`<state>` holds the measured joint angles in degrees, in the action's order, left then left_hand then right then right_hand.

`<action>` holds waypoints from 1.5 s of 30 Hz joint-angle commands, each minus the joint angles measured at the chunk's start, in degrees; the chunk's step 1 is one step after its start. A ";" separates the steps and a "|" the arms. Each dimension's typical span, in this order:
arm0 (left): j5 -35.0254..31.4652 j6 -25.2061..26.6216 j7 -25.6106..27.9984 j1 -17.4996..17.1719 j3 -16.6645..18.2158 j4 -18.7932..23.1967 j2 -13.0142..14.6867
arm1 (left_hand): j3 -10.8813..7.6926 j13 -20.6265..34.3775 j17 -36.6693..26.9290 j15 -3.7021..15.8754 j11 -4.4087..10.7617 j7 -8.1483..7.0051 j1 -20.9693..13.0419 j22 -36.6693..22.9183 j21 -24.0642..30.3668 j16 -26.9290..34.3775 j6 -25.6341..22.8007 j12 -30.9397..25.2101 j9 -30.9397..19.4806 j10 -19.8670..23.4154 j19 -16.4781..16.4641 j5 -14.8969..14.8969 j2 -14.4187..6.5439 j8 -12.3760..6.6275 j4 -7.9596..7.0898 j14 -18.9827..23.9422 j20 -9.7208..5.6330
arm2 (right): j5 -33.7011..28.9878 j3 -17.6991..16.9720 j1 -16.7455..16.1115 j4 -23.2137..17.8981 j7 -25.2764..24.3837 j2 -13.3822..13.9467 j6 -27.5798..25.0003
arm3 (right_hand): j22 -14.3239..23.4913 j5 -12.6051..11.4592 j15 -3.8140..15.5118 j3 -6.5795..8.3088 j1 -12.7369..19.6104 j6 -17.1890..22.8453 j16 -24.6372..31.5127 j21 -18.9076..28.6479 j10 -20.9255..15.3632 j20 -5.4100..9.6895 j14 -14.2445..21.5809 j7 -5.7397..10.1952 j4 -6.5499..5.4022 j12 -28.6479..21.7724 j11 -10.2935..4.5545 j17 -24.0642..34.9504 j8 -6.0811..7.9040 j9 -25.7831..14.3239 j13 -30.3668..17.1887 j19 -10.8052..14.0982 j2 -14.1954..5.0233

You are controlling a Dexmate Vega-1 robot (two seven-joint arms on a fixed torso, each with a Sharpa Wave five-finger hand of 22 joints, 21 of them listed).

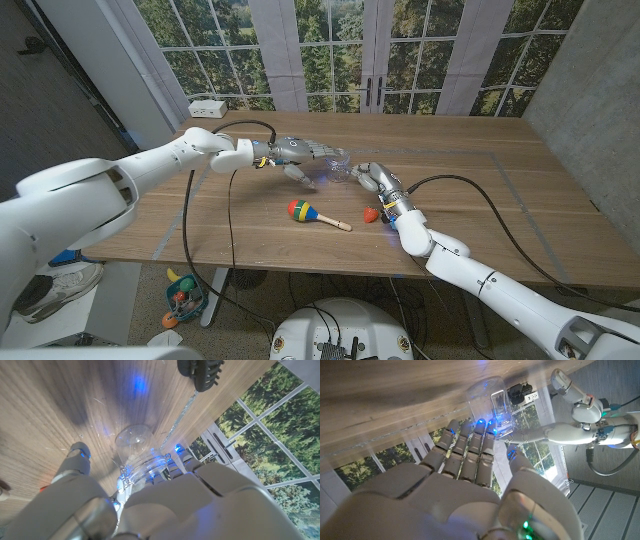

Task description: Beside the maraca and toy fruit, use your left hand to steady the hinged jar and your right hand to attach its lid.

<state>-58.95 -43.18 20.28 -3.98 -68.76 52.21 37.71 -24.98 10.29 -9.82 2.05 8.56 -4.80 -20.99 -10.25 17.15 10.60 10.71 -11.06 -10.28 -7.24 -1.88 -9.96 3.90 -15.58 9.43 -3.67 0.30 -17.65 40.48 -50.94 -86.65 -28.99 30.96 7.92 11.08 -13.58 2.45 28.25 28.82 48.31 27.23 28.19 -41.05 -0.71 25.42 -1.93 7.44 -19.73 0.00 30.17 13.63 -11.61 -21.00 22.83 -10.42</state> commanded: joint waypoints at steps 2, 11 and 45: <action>-0.53 1.27 -0.67 -0.98 1.41 2.37 0.87 | 0.22 0.11 -0.10 2.36 -0.49 -0.87 -0.68 -0.23 -0.19 0.00 -0.81 -0.52 -0.17 0.93 -0.57 -0.29 0.17 -0.48 -0.09 0.46 0.23 | -1.22 -1.57 -1.55 0.45 -4.18 -0.01 2.49 | 0.09 -0.57 5.30 0.48 0.81 -0.47 0.11 0.40 0.76 -0.13 0.05 0.31 0.29 0.16 -0.13 0.31 0.03 -0.26 -0.47 0.71 -0.12; 1.41 3.22 0.14 -2.92 4.32 4.80 1.95 | 0.64 0.14 -0.15 1.93 -0.91 -3.01 -0.85 -0.28 -0.81 -0.05 0.54 0.08 -0.23 0.11 -0.35 -0.28 0.00 0.11 -0.19 0.63 0.34 | -1.39 -2.25 -1.91 0.48 -5.11 -0.17 2.59 | 0.10 -0.73 5.11 0.63 0.95 -1.73 -0.13 0.56 1.83 -0.09 -0.80 0.73 0.39 0.53 -0.25 0.52 -0.57 -0.29 -0.76 0.71 0.01; 16.32 8.70 -7.60 -13.09 18.29 15.74 4.86 | 1.72 0.18 -0.21 1.51 -1.27 -3.64 0.17 -0.37 -1.89 -0.03 -1.07 -0.16 -0.38 0.90 0.10 -0.20 -0.76 -0.51 -0.86 0.44 0.82 | 0.24 -4.50 -3.77 -0.76 -5.06 0.66 5.18 | 0.12 -0.97 5.00 0.73 0.94 -2.81 -0.19 0.85 3.31 -0.10 -1.21 1.07 0.46 1.03 -0.34 0.82 -1.15 -0.35 -1.37 0.42 0.20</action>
<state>-49.04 -36.79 15.73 -12.90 -55.23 64.41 41.81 -23.46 10.39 -9.83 1.96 7.28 -8.18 -21.06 -10.55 15.17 10.38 9.42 -11.04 -10.65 -6.74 -1.17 -9.96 3.53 -15.70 8.71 -3.38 1.22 -18.84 36.91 -54.21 -86.89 -35.05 31.42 12.45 11.06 -14.20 2.56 28.56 30.08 46.11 27.23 28.83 -38.05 -0.92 24.46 -1.00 7.74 -19.02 -0.32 30.69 12.81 -11.87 -22.21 23.43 -9.76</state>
